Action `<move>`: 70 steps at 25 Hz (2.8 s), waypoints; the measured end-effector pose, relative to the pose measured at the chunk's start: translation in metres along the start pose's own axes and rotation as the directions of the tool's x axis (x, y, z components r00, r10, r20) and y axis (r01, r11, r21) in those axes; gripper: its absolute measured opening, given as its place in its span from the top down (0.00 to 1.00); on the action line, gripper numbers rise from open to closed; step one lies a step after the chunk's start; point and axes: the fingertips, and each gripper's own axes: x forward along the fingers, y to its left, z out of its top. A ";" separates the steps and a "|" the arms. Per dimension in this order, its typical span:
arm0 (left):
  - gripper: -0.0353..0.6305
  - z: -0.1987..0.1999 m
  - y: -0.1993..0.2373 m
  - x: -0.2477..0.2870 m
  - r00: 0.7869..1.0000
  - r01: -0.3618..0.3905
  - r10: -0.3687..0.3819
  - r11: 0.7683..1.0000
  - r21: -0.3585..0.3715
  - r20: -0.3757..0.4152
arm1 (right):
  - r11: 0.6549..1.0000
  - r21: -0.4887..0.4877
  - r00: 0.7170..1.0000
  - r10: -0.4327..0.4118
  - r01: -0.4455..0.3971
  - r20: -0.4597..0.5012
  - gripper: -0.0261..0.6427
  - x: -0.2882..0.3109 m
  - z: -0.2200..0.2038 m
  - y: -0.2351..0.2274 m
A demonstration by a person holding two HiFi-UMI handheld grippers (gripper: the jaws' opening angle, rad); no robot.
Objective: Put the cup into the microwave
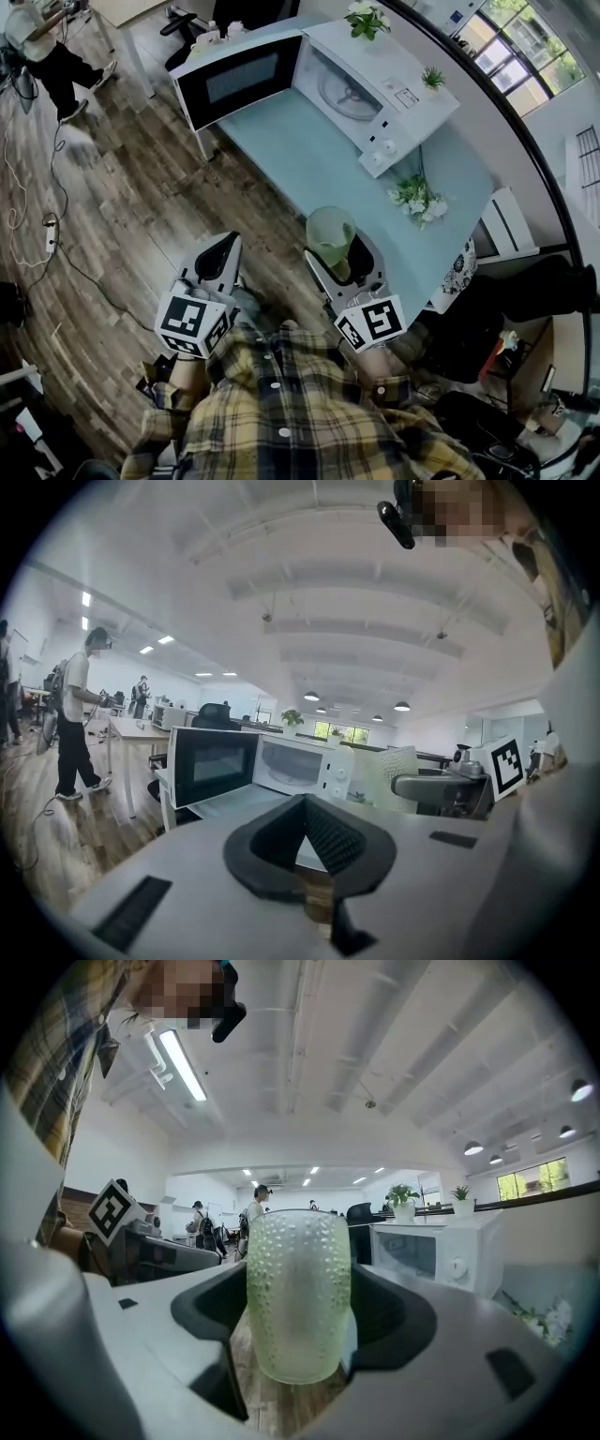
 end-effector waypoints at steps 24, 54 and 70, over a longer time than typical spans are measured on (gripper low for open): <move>0.96 0.009 0.148 0.009 0.997 0.068 -0.068 0.998 -0.018 -0.036 | 0.992 0.055 0.993 -0.116 0.115 0.021 0.45 0.134 0.006 0.032; 0.96 0.071 0.177 0.225 0.963 0.252 -0.249 0.968 0.018 -0.106 | 0.932 0.143 0.941 -0.339 0.334 0.010 0.46 0.235 0.014 -0.159; 0.96 0.095 0.135 0.311 0.916 0.395 -0.385 0.914 0.089 -0.112 | 0.889 0.169 0.894 -0.442 0.426 0.070 0.46 0.223 0.022 -0.217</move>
